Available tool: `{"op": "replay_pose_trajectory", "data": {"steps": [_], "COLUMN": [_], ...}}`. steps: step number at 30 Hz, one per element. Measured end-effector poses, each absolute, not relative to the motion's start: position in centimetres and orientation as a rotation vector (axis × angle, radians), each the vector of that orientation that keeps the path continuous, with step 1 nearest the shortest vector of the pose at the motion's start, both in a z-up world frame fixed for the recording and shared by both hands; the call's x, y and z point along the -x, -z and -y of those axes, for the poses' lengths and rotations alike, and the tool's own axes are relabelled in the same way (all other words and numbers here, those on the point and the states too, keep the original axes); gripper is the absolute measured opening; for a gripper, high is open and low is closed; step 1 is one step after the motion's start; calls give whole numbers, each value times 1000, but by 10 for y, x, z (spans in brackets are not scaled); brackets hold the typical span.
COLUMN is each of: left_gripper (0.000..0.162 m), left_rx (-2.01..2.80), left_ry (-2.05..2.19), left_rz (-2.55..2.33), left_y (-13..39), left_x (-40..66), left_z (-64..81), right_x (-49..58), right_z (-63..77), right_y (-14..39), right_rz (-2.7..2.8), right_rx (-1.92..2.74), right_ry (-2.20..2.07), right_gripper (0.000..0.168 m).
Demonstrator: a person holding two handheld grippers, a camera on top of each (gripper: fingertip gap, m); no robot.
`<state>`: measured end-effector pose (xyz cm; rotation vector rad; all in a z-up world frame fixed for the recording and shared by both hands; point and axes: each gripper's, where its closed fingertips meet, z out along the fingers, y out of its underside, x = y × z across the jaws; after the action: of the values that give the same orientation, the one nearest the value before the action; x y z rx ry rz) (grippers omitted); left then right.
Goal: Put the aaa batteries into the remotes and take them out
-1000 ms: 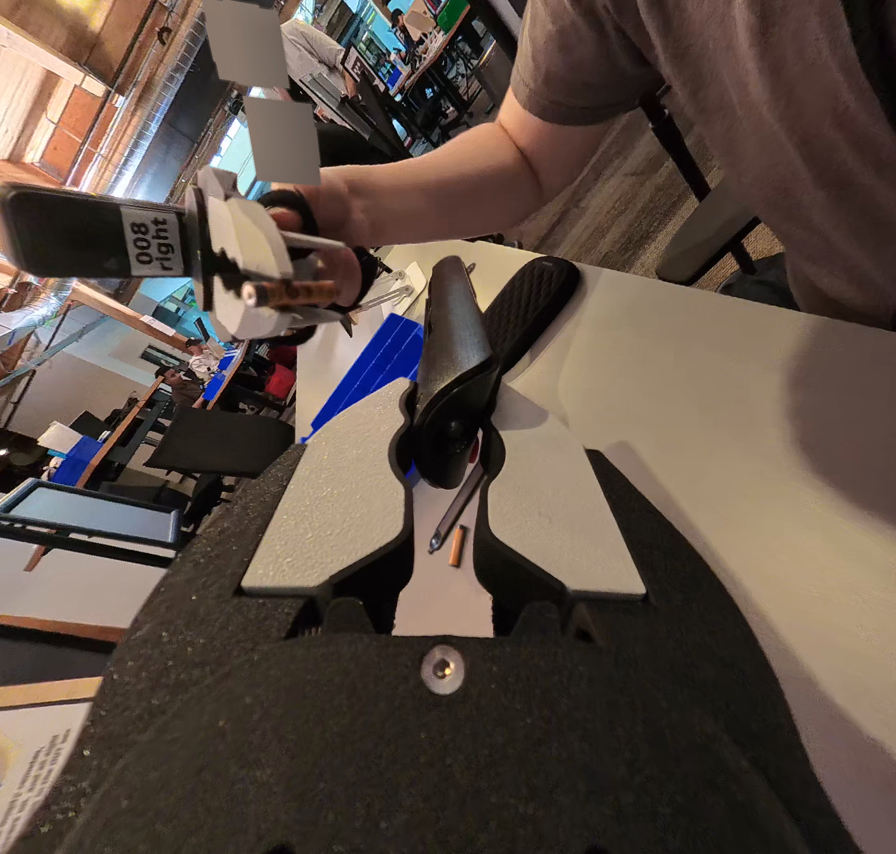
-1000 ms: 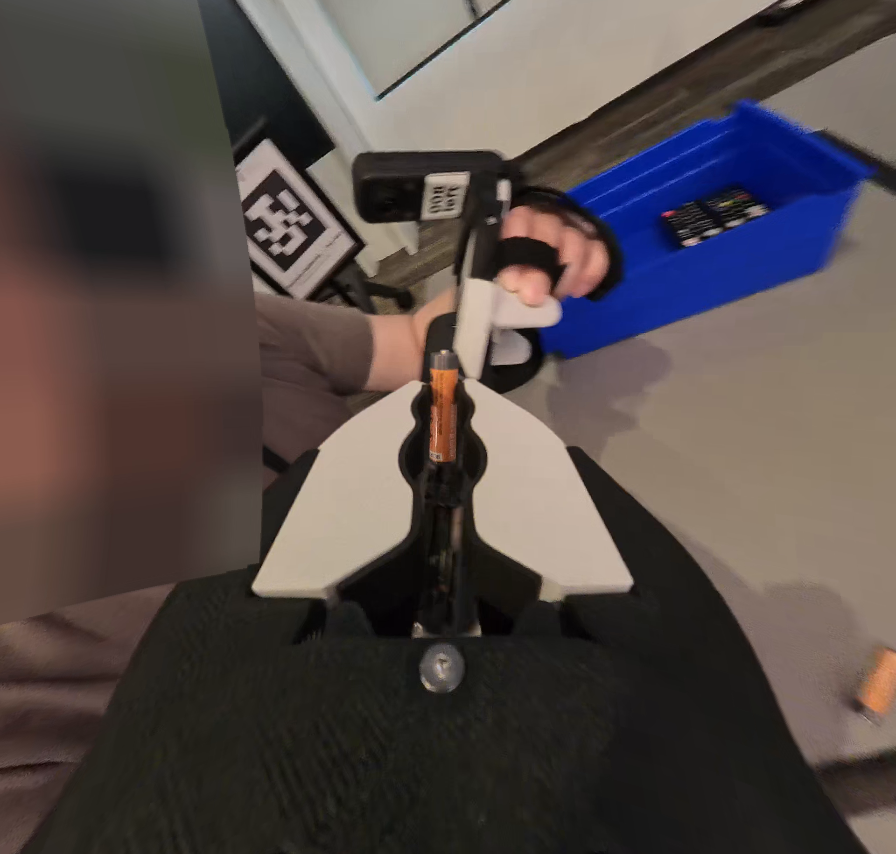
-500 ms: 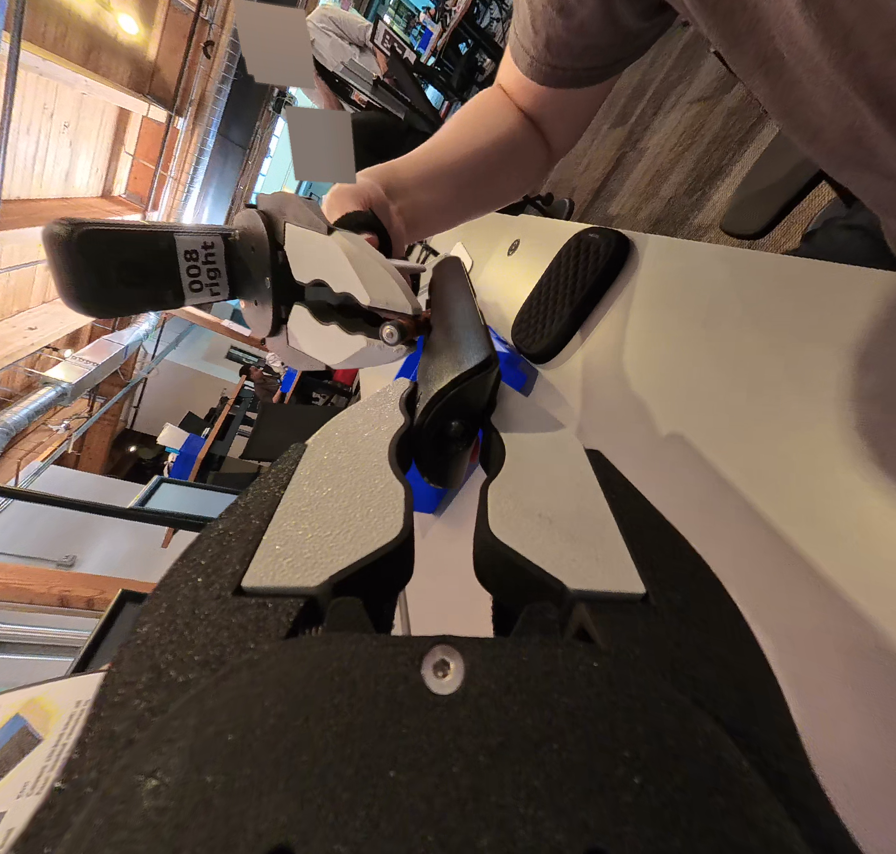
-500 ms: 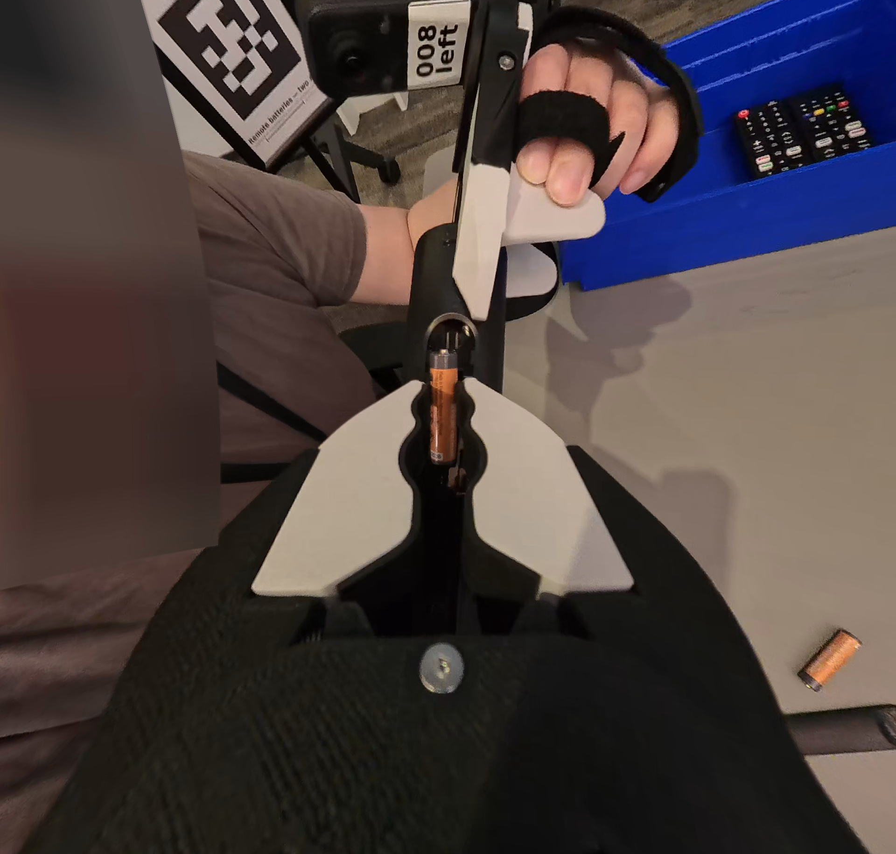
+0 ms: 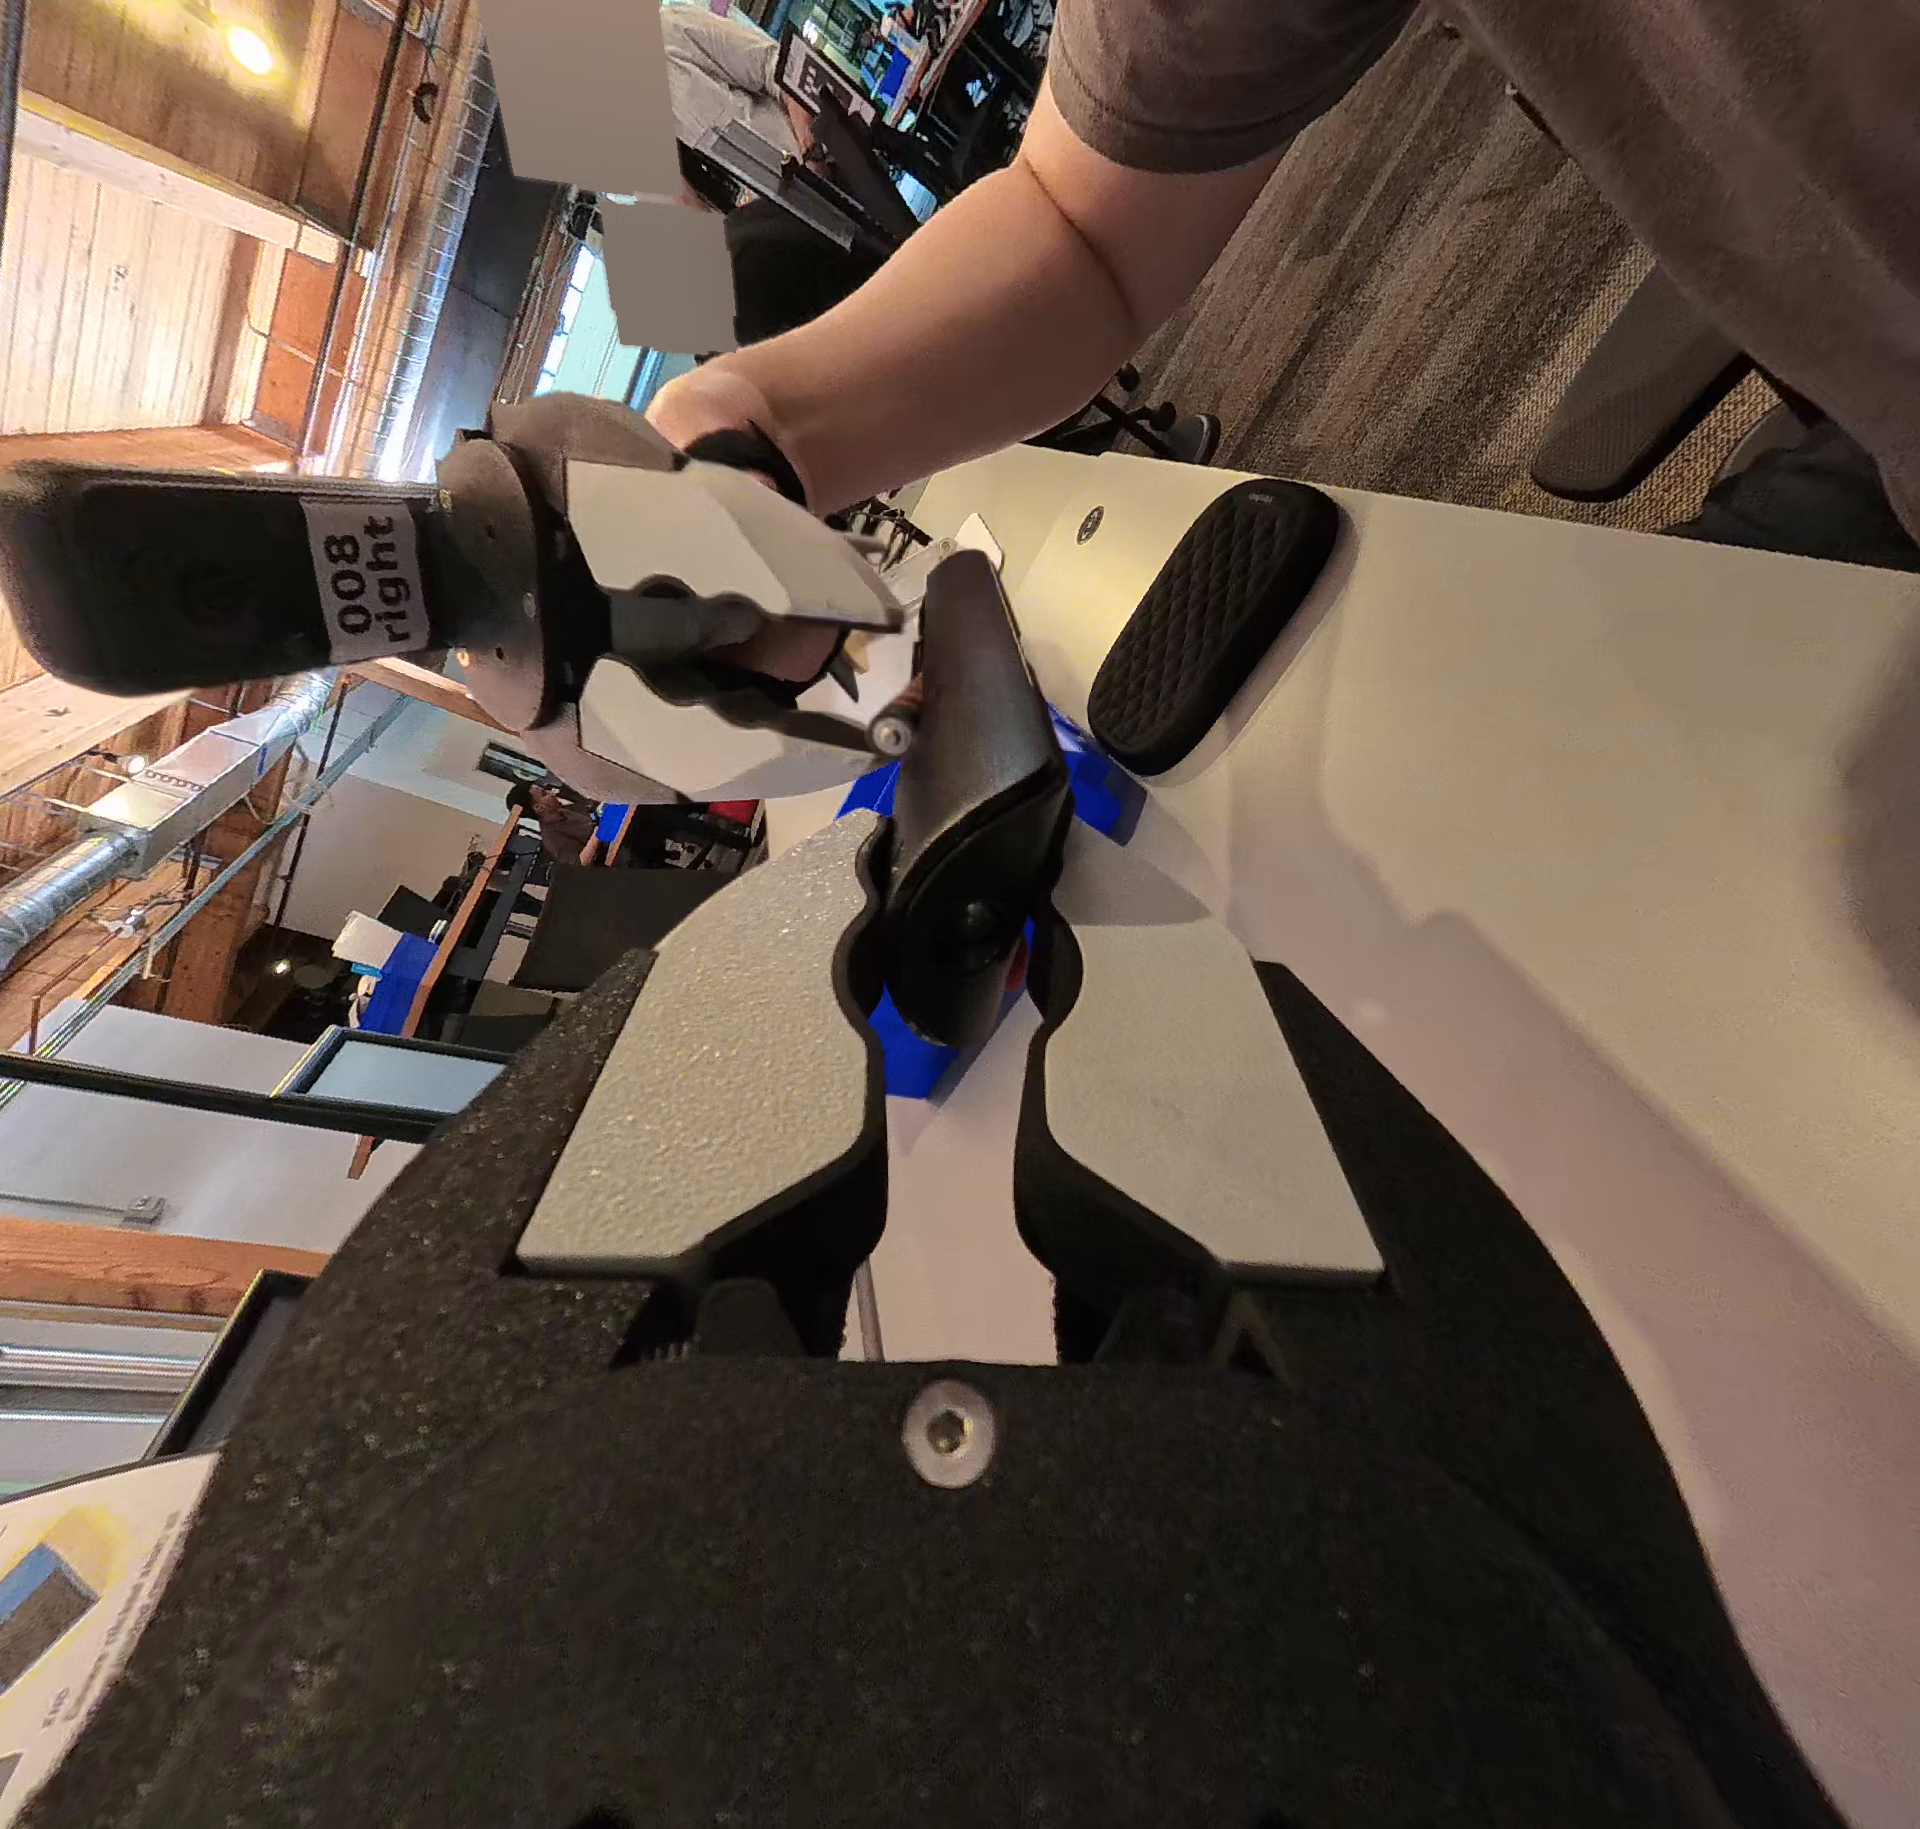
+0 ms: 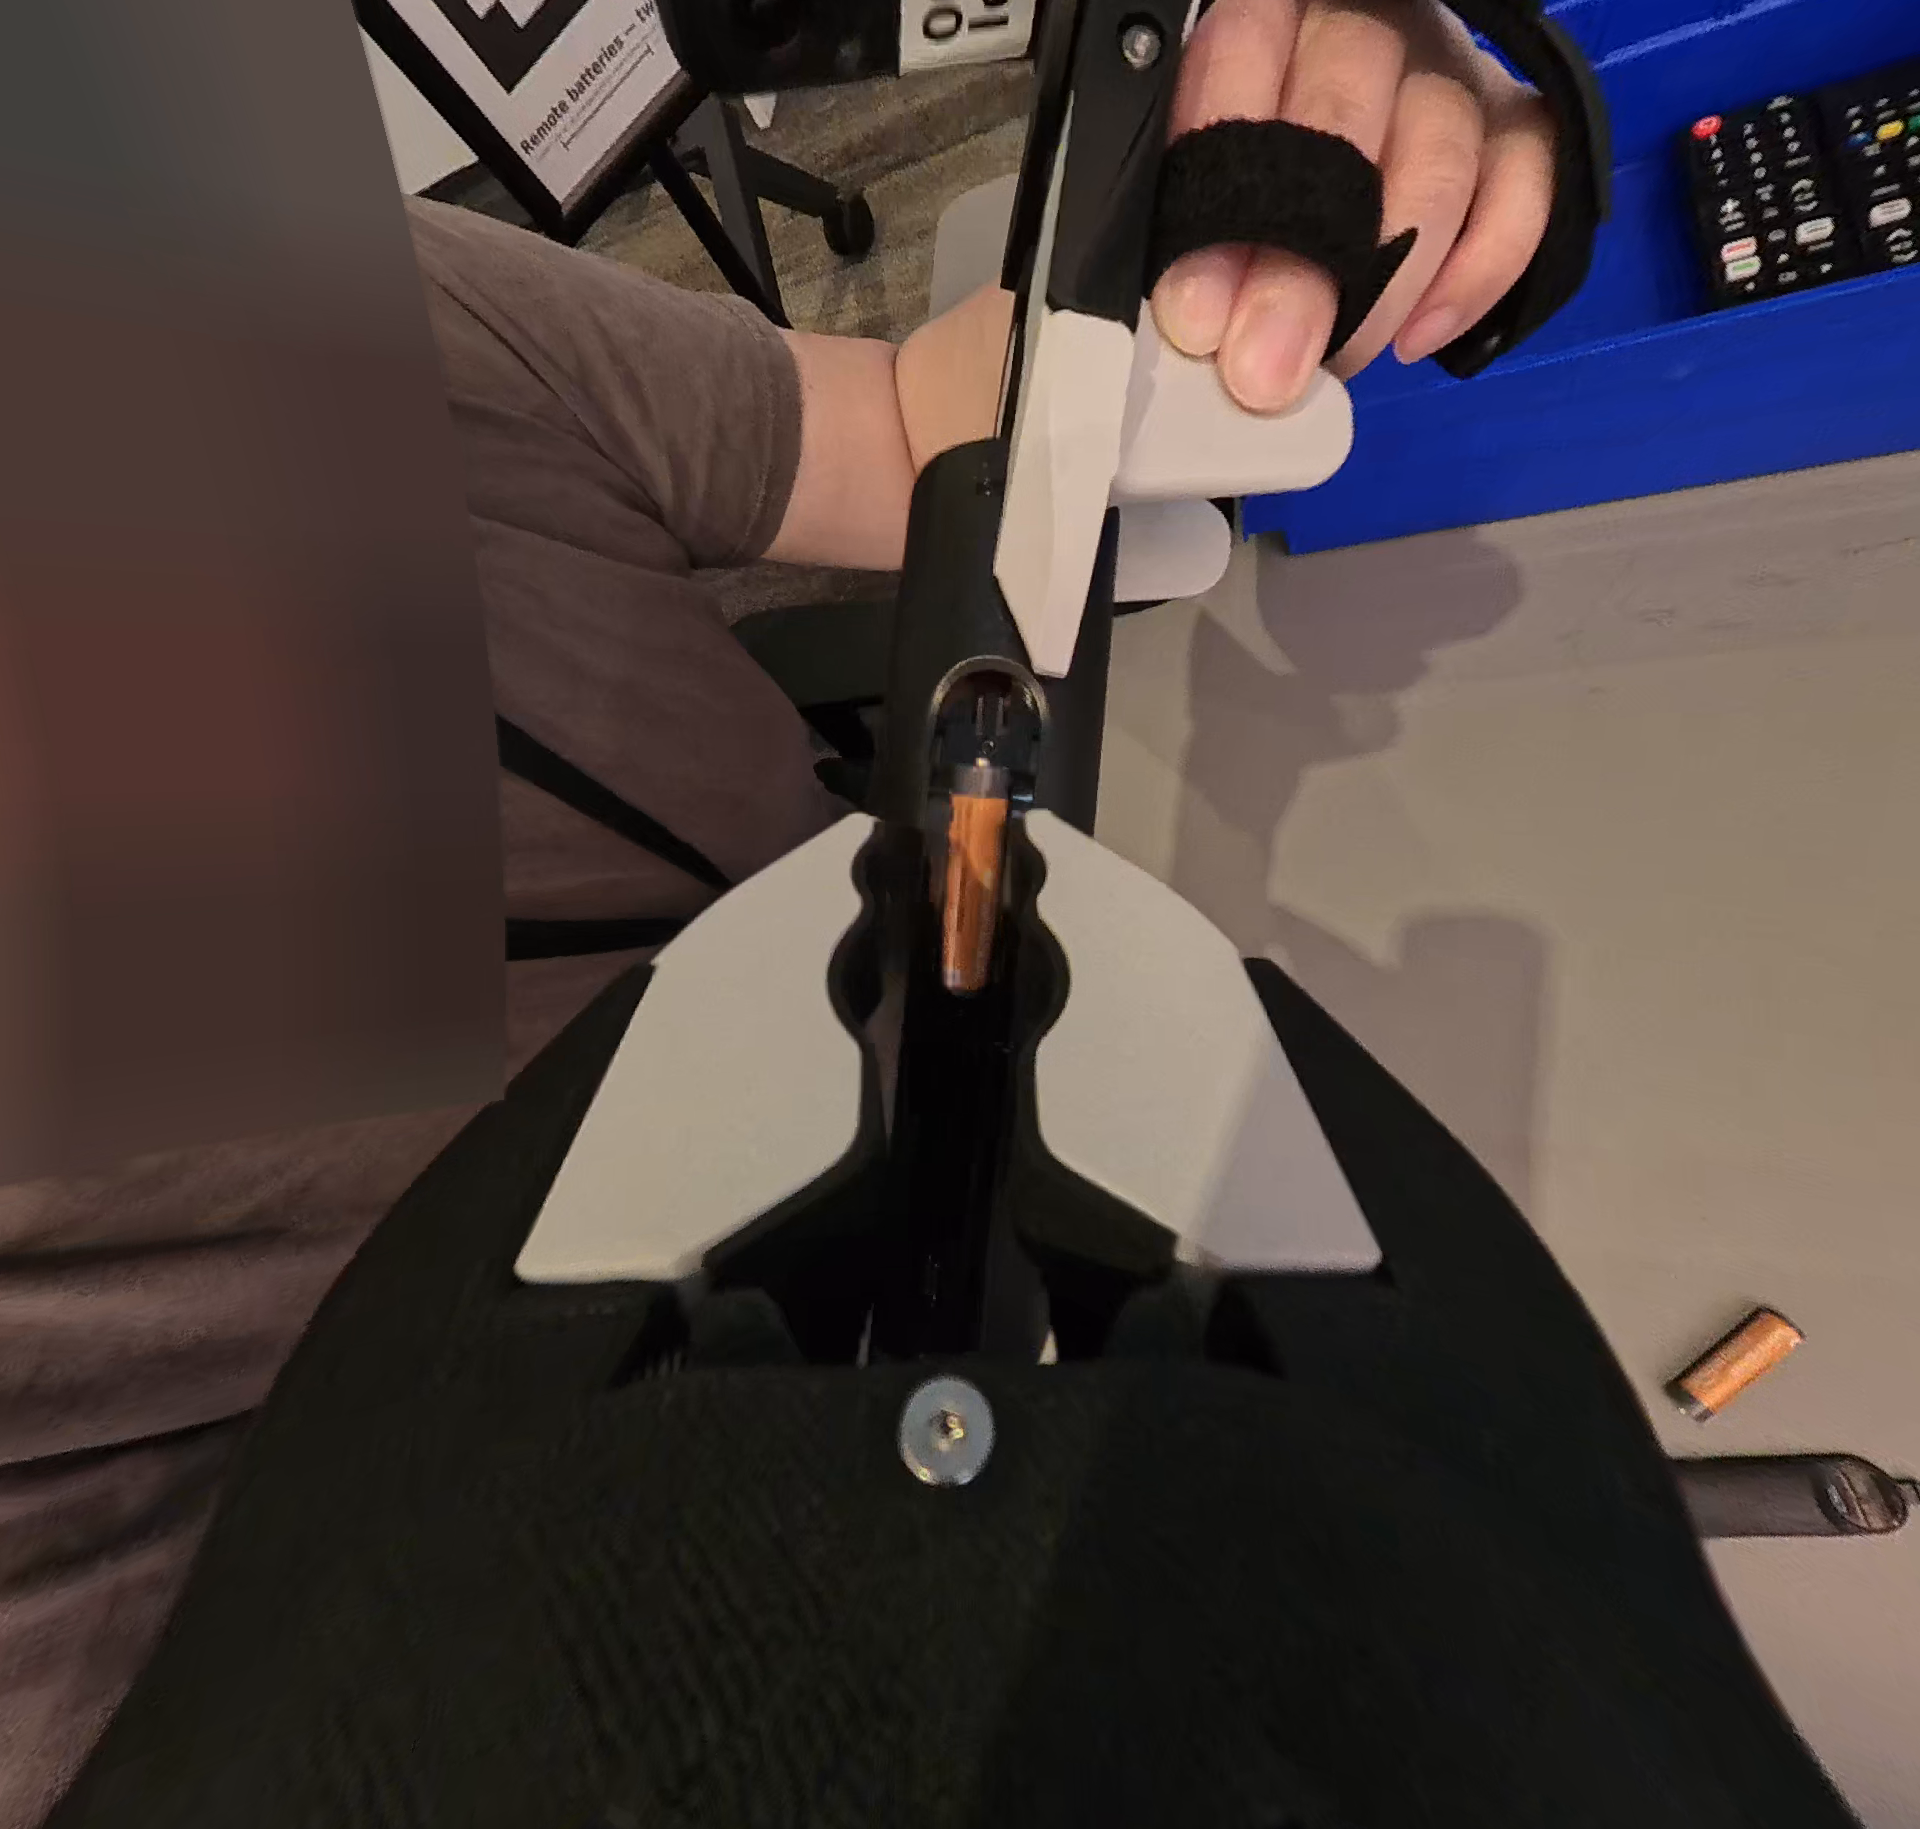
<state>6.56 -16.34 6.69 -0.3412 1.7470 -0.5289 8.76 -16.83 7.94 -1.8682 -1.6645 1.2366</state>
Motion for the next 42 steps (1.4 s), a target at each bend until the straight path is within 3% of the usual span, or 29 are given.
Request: {"op": "replay_pose_trajectory", "data": {"steps": [5, 7, 14, 22, 42], "left_gripper": [23, 23, 23, 23, 23], "left_rx": [346, 343, 347, 331, 342], "left_ry": [578, 628, 779, 787, 799], "left_rz": [-1756, -1754, -1727, -1722, -1715], "left_y": [-65, -65, -66, -71, -73], "left_x": [-65, -64, -61, -59, -58], "left_z": [166, 168, 169, 174, 174], "right_x": [-97, -103, -97, -88, -83], "right_z": [166, 171, 188, 203, 196], "right_y": [-89, -88, -103, -94, -84], "right_rz": [1768, 1873, 1959, 2046, 2066], "right_rx": [1592, 1405, 1014, 958, 1022], "right_ry": [-1170, -1113, -1100, -1167, -1098], "right_gripper": [30, 42, 42, 62, 59]}}
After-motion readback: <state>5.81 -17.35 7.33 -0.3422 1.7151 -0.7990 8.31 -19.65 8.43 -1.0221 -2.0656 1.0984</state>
